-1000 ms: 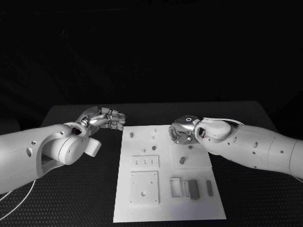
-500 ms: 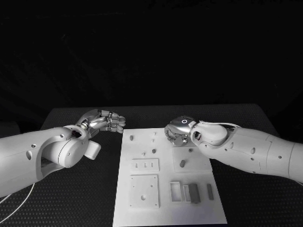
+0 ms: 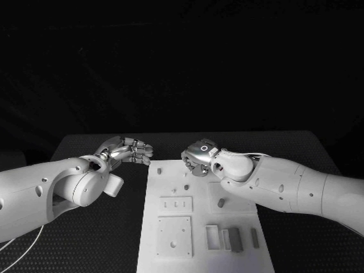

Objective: Assemble the parts on the task board

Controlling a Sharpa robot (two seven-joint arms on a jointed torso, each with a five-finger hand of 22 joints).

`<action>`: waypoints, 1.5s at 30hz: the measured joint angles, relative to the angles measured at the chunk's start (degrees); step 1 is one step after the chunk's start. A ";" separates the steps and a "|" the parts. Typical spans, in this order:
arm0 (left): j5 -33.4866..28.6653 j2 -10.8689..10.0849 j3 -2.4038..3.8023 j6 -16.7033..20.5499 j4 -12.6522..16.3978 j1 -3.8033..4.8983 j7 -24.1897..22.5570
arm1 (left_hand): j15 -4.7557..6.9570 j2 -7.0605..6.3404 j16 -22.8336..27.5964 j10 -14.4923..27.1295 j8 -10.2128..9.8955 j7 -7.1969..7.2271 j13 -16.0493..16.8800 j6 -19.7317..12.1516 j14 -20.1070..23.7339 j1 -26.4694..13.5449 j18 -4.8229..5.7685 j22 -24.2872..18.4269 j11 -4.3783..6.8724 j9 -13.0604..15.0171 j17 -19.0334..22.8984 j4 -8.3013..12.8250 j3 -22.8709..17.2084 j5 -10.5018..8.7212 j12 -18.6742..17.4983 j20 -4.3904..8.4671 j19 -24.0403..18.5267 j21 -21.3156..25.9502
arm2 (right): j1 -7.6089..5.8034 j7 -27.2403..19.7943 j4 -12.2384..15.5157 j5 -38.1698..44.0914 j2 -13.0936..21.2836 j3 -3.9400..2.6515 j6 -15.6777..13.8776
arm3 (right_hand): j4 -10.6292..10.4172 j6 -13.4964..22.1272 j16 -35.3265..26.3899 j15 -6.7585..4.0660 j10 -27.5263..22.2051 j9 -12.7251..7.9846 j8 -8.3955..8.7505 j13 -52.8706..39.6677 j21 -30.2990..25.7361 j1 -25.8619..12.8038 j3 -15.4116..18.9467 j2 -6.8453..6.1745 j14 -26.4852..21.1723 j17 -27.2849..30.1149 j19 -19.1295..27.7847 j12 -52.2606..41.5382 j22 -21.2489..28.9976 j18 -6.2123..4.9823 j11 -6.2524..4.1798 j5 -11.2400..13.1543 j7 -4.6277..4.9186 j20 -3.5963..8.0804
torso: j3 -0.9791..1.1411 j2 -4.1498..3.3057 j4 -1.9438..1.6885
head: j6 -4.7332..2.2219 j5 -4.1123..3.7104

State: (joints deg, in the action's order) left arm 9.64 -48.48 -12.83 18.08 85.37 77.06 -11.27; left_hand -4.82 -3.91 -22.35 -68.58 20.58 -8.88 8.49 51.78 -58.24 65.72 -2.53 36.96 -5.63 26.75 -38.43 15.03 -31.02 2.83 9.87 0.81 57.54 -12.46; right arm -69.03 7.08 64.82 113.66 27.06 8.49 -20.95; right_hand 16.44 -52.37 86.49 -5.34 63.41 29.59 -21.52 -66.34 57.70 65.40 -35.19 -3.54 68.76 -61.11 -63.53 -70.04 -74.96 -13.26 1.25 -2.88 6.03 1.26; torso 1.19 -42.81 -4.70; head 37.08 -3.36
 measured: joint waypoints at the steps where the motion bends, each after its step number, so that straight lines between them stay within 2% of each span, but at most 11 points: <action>1: 0.00 0.12 0.00 0.00 -0.01 0.00 0.00 | 0.00 0.00 0.00 0.00 0.00 0.00 0.00 0.00 0.00 0.00 0.00 0.01 0.00 0.00 0.00 0.00 0.00 0.00 -0.08 0.00 0.00 0.00 | 0.07 0.16 -0.52 0.31 -0.41 0.00 -0.21 | 0.00 0.00 0.00 -0.01 0.00 0.00 0.00 0.00 0.00 0.00 0.00 0.00 0.01 0.00 0.00 0.00 0.00 0.00 0.00 0.00 0.00 0.00 | 0.00 -0.01 -0.03 | -0.08 0.03; 7: 0.00 0.45 0.02 -0.03 -0.16 0.02 0.00 | 0.00 0.00 0.00 0.00 0.00 0.00 0.00 0.00 0.00 0.00 0.00 0.05 0.00 0.00 -0.06 0.00 0.00 0.00 -0.22 0.00 0.00 0.00 | 0.45 0.79 -2.29 1.51 -1.57 -0.01 -0.88 | 0.00 0.00 0.00 -0.02 0.00 -0.01 0.01 0.18 0.00 0.00 0.00 0.00 0.02 0.04 0.00 0.00 0.00 0.01 0.00 0.00 0.00 0.00 | 0.03 -0.07 -0.16 | -0.27 0.19; 12: 0.00 0.44 0.02 -0.05 -0.14 0.40 0.00 | 0.00 0.00 0.00 0.00 0.00 0.00 0.00 0.00 0.00 0.00 0.00 0.05 0.00 0.00 -0.06 0.00 0.00 0.00 -0.22 0.00 0.00 0.00 | 0.49 1.10 -3.13 2.35 -2.35 0.01 -1.10 | 0.00 0.00 0.00 -0.03 0.00 -0.02 0.02 0.18 0.00 0.00 0.00 0.00 0.03 0.04 0.00 0.00 0.00 0.01 0.00 0.00 0.00 0.00 | -0.07 -0.14 -0.39 | -0.33 0.16; 18: 0.00 0.45 0.02 -0.09 -0.10 0.76 0.00 | 0.00 0.00 0.00 0.00 0.00 0.00 0.00 0.00 0.00 0.00 0.01 0.09 0.00 0.00 -0.11 0.00 0.00 0.00 -0.22 0.00 0.00 0.00 | 0.66 1.14 -3.68 2.85 -2.80 0.01 -1.10 | 0.00 -0.01 0.00 -0.03 0.00 -0.03 0.03 0.28 0.00 0.00 0.00 -0.01 0.04 0.08 0.01 0.00 0.00 0.01 0.00 0.00 0.00 0.00 | -0.10 -0.31 -0.46 | -0.26 0.26; 30: 0.01 0.43 0.02 -0.15 -0.04 1.05 0.02 | 0.00 -0.17 0.22 0.00 -0.22 -0.18 0.00 -0.17 0.00 -0.17 0.01 0.08 0.00 0.00 -0.17 0.00 0.00 0.00 -0.22 0.00 0.00 0.00 | 0.76 1.13 -4.03 3.18 -2.76 0.01 -0.73 | 0.00 0.00 -0.01 -0.03 0.00 -0.06 0.07 0.39 0.00 0.00 0.00 -0.01 0.04 0.15 0.02 0.00 0.00 0.02 0.00 0.00 0.00 -0.01 | -0.10 -0.35 -0.32 | 0.32 0.73; 45: 0.01 0.44 0.02 -0.15 -0.20 1.24 0.03 | 0.00 -0.23 0.22 0.00 -0.23 -0.21 0.00 -0.21 0.00 -0.23 0.02 0.19 0.00 0.00 -0.28 0.00 0.00 0.00 -0.43 0.00 0.00 0.00 | 0.91 1.13 -3.94 3.23 -2.57 0.01 0.80 | 0.00 -0.01 -0.01 -0.03 0.00 -0.06 0.19 0.51 0.00 0.00 0.00 -0.01 0.04 0.32 0.04 0.00 0.00 0.02 0.00 0.00 -0.01 -0.03 | -0.04 -0.34 -0.23 | 0.46 0.76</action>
State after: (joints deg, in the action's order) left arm 9.65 -48.04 -12.81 17.94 85.17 78.30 -11.24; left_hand -4.82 -4.14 -22.13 -68.58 20.35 -9.09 8.50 51.58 -58.24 65.49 -2.51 37.15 -5.63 26.75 -38.71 15.03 -31.02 2.83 9.45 0.81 57.54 -12.46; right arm -68.12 8.22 60.88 116.89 24.49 8.50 -20.15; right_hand 16.44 -52.37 86.47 -5.37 63.41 29.53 -21.32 -65.83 57.70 65.40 -35.19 -3.55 68.80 -60.78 -63.49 -70.03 -74.96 -13.24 1.25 -2.88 6.03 1.23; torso 1.14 -43.14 -4.93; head 37.53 -2.59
